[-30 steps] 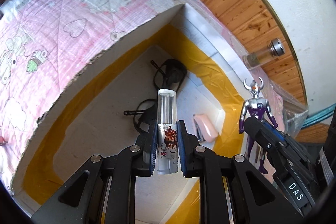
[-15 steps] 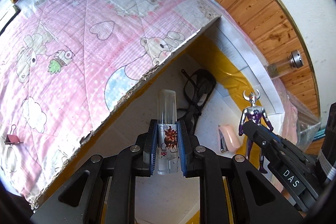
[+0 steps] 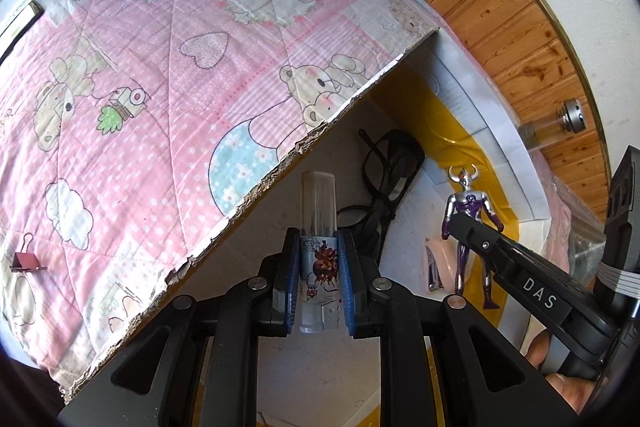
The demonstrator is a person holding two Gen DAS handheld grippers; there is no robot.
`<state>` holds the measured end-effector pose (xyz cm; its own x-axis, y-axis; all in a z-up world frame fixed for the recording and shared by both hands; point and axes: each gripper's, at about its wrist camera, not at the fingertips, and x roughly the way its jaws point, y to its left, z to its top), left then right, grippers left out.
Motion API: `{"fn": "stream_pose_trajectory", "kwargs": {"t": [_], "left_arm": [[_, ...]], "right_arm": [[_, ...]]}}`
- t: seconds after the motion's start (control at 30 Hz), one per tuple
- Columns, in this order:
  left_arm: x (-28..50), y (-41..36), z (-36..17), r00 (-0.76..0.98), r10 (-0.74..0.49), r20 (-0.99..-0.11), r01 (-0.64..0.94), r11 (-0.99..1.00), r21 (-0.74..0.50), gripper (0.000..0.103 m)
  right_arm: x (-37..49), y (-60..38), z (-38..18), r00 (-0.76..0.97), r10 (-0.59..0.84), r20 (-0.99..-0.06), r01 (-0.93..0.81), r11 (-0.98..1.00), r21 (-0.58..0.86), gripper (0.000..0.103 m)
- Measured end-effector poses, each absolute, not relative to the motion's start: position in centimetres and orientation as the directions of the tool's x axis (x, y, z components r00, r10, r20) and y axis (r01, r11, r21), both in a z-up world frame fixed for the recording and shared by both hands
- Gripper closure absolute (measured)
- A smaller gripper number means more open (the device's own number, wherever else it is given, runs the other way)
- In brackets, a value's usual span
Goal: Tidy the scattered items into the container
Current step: 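Open the right tool to drop the figure while the left tool releases the bottle, then withdraw both open tools from the box toward the remaining items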
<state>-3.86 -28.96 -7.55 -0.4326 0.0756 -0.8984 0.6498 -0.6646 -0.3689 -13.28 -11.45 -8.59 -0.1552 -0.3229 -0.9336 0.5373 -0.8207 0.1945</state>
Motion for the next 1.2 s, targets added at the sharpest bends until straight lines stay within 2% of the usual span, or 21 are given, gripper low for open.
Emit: {"fn": "stream_pose_trajectory", "kwargs": {"t": [0.37,0.4,0.47,0.77,0.93,1.2], "left_arm": [[-4.2,-28.9,-8.0,-0.422,0.094,-0.902,0.658,-0.652,-0.376,0.084],[-4.3,-29.0,-8.2,-0.419,0.099,-0.903,0.661,-0.649,-0.377,0.083],[-4.2,-29.2,-8.2,-0.417,0.091,-0.904,0.674,-0.636,-0.375,0.075],[-4.0,-29.3,-8.1,-0.422,0.090,-0.902,0.674,-0.634,-0.379,0.071],[-3.9,-28.8,-7.3,-0.439,0.078,-0.895,0.661,-0.647,-0.381,0.069],[-3.8,-26.1,-5.0,-0.514,0.064,-0.856,0.563,-0.727,-0.392,0.066]], "right_arm": [[-14.0,-12.1,-9.6,-0.122,-0.298,-0.947,0.530,-0.826,0.192,0.082],[-14.0,-12.2,-9.6,-0.126,-0.294,-0.947,0.532,-0.826,0.186,0.082],[-13.9,-12.1,-9.6,-0.131,-0.297,-0.946,0.532,-0.826,0.186,0.074],[-13.5,-11.5,-8.9,-0.146,-0.315,-0.938,0.532,-0.824,0.194,0.073],[-12.7,-10.9,-8.3,-0.141,-0.351,-0.926,0.538,-0.812,0.226,0.066],[-10.3,-9.2,-5.4,-0.165,-0.483,-0.860,0.595,-0.744,0.303,0.065]]}}
